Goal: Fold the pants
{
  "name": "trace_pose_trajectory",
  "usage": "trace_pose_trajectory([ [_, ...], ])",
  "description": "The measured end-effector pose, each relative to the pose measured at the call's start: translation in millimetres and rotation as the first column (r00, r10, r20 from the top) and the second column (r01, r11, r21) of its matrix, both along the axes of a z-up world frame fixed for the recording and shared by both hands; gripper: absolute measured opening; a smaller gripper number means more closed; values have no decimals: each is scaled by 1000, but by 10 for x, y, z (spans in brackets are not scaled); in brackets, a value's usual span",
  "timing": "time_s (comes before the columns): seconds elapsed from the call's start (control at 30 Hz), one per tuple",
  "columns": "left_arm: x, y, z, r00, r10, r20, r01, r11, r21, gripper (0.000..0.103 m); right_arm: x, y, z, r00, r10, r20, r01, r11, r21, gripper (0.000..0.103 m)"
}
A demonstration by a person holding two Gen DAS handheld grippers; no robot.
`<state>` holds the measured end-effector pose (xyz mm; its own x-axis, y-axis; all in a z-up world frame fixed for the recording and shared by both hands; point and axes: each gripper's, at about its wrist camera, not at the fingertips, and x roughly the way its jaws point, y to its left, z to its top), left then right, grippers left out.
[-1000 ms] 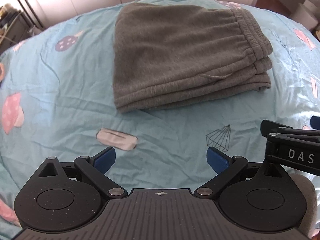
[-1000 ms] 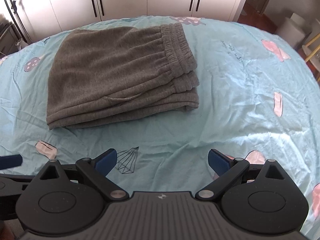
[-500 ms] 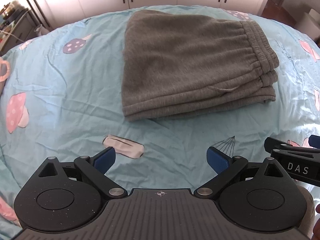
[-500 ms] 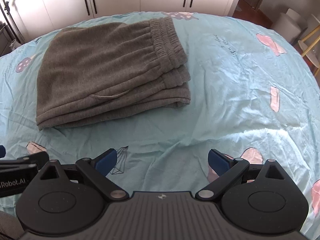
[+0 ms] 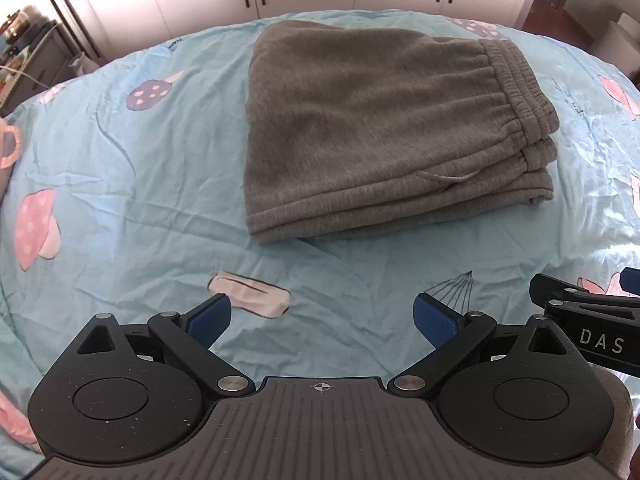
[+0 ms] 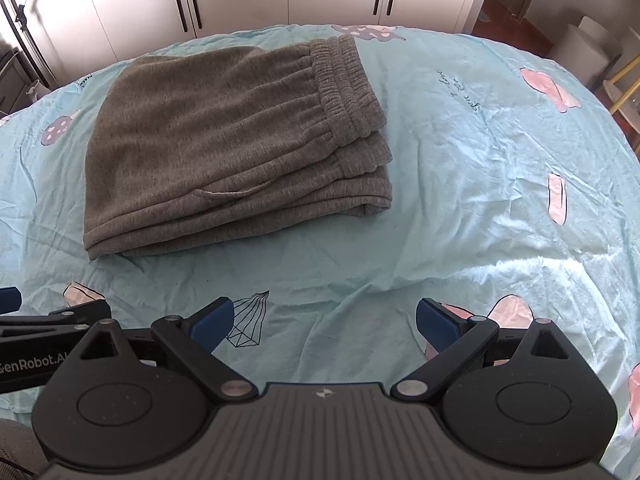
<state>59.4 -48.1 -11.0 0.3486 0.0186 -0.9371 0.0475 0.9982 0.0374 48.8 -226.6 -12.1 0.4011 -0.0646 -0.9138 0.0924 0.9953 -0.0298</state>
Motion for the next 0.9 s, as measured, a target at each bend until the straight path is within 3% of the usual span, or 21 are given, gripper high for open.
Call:
trace_pose_trajectory([
  [0.9,-21,-14,39,1000,-13,5,13,1000,1,101,-19,10,21,1000,6,5,-6,1000,0,98],
])
